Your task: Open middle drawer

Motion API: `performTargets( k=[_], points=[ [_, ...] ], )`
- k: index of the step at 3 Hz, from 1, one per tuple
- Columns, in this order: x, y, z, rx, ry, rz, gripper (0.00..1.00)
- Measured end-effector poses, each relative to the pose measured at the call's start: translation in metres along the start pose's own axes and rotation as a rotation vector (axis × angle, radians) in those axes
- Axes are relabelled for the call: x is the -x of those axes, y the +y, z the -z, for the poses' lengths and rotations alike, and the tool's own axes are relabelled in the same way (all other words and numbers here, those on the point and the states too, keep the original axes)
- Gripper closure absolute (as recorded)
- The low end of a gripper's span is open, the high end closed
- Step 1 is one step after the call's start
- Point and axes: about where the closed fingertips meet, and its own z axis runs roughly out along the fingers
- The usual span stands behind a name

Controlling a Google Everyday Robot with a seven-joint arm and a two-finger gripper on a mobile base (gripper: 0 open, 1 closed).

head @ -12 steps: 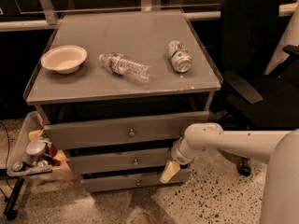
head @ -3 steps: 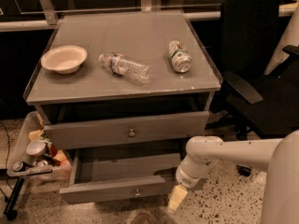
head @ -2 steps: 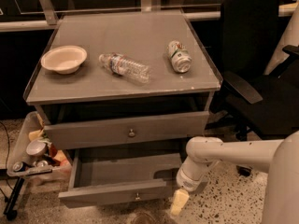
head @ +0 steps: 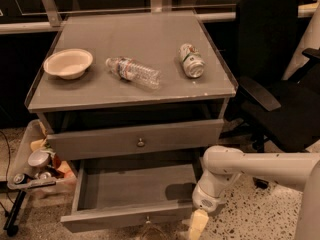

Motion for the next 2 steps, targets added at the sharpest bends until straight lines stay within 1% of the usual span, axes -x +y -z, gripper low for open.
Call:
performTargets(
  k=[1,2],
  points=[
    [0.0000,0.0000,0.0000,0.000,0.000,0.000,0.00],
    [0.0000,0.0000,-0.0001,0.000,0.000,0.000,0.13]
  ],
)
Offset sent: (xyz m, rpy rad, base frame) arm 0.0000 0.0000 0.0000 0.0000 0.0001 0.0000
